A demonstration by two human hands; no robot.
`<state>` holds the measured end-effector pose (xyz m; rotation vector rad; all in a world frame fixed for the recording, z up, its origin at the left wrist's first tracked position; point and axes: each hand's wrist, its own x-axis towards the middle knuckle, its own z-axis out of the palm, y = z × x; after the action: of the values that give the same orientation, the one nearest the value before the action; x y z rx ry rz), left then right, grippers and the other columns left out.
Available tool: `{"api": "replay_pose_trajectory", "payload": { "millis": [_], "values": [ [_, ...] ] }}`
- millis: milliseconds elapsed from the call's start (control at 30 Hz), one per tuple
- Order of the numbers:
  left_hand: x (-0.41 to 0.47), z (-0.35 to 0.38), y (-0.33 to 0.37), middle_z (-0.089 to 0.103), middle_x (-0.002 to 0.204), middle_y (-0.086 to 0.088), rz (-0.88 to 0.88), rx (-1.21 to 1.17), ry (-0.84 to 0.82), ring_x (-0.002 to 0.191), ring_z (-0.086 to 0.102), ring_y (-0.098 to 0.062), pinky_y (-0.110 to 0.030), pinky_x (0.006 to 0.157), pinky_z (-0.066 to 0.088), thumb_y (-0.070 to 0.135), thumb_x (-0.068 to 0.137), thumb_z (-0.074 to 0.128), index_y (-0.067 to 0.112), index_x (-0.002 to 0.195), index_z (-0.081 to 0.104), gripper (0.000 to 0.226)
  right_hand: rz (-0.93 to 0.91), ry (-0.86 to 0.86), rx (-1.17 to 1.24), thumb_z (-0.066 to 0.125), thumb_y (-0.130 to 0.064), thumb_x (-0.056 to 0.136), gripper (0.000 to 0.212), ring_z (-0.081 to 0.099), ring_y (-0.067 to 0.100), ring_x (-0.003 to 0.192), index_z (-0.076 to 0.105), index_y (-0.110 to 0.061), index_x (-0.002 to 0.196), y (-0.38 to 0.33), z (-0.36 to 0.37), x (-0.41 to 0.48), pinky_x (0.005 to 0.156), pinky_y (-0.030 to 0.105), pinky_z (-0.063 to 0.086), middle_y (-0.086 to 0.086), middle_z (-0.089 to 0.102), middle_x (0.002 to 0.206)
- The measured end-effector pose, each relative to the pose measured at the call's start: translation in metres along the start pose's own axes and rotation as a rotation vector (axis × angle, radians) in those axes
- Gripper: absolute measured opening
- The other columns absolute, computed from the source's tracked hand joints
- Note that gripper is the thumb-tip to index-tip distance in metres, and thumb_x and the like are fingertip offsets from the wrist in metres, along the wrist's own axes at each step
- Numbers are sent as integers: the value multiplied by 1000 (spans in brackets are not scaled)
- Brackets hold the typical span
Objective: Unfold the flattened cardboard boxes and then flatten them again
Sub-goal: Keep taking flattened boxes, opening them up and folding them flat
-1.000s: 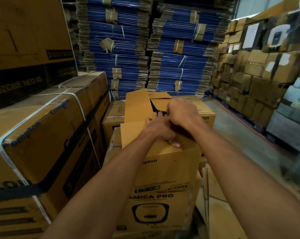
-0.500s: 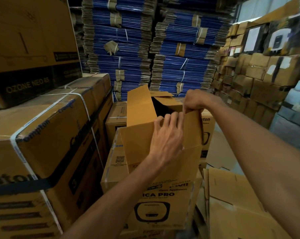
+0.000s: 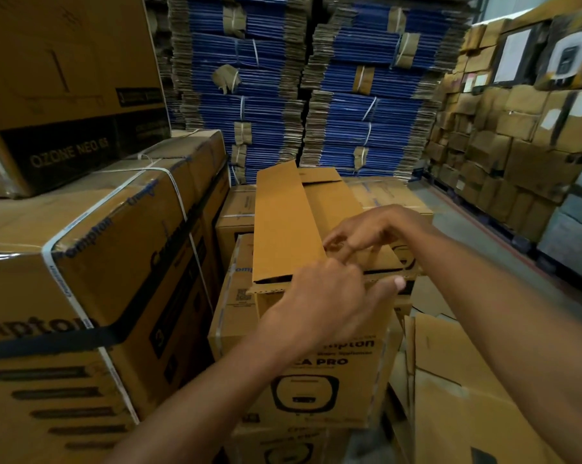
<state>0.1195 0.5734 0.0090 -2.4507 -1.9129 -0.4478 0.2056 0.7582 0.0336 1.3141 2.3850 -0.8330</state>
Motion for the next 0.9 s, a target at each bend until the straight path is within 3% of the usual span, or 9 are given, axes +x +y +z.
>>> {"api": "replay_pose_trajectory", "payload": {
  "millis": [167, 267, 333, 400, 467, 567, 667, 800, 900],
  "values": [
    [15, -4, -33, 66, 101, -3, -120, -244, -227, 89, 61, -18, -37, 76, 51, 44, 104, 46, 19, 107, 70, 35, -48, 81, -219, 71, -48, 89, 97, 16, 20, 154, 9, -32, 162, 16, 27, -12, 124, 38, 19, -6, 10, 169],
    [32, 18, -59, 62, 111, -3, -145, -211, -145, 105, 59, -24, -37, 86, 50, 32, 99, 60, 17, 105, 67, 18, -77, 267, -197, 71, -68, 77, 110, 1, 15, 156, 6, -39, 160, 30, 63, -15, 125, 41, 7, -13, -1, 169],
    [43, 32, -72, 57, 131, -5, -68, -91, -42, 127, 49, -28, -42, 101, 44, 30, 103, 52, 18, 123, 61, 25, -108, 399, -158, 70, -77, 68, 116, -2, 12, 155, 8, -41, 160, 38, 84, -12, 125, 41, 0, -14, -1, 169],
    [51, 36, -79, 41, 155, 1, 35, 94, -82, 148, 27, -26, -53, 115, 29, 42, 107, 40, 24, 142, 48, 40, -138, 493, -157, 64, -83, 68, 117, -1, 11, 155, 8, -39, 160, 44, 98, -11, 125, 40, -2, -13, 4, 169],
    [60, 32, -83, 35, 160, 6, 109, 214, -158, 155, 13, -20, -59, 120, 14, 53, 106, 32, 28, 143, 46, 47, -177, 532, -153, 58, -86, 70, 113, 0, 10, 155, 7, -39, 160, 51, 103, -12, 125, 40, -3, -11, 7, 169],
    [71, 24, -85, 54, 144, 5, 148, 335, -136, 154, 18, -18, -58, 119, 13, 59, 104, 33, 25, 119, 60, 46, -184, 554, -116, 56, -86, 72, 107, 0, 8, 155, 13, -41, 159, 55, 106, -13, 124, 38, -4, -13, 9, 169],
    [72, 9, -86, 62, 129, 3, 157, 407, 2, 144, 35, -19, -53, 117, 19, 52, 102, 43, 25, 106, 59, 31, -173, 556, -102, 58, -84, 73, 103, 1, 5, 154, 18, -42, 158, 56, 107, -13, 124, 35, -5, -18, 9, 167],
    [60, -31, -105, 63, 122, 2, -11, 274, 340, 127, 49, -23, -50, 112, 32, 24, 95, 57, 26, 116, 58, 20, -183, 554, -67, 58, -86, 72, 102, 3, 4, 153, 20, -45, 158, 61, 104, -12, 123, 36, -4, -19, 10, 167],
    [42, -54, -132, 61, 114, -2, -195, 148, 364, 108, 55, -23, -44, 95, 49, 7, 92, 60, 20, 125, 57, 36, -198, 562, -78, 56, -89, 70, 105, 3, 5, 153, 20, -43, 158, 60, 106, -9, 124, 37, -4, -17, 11, 167]
  ]
}}
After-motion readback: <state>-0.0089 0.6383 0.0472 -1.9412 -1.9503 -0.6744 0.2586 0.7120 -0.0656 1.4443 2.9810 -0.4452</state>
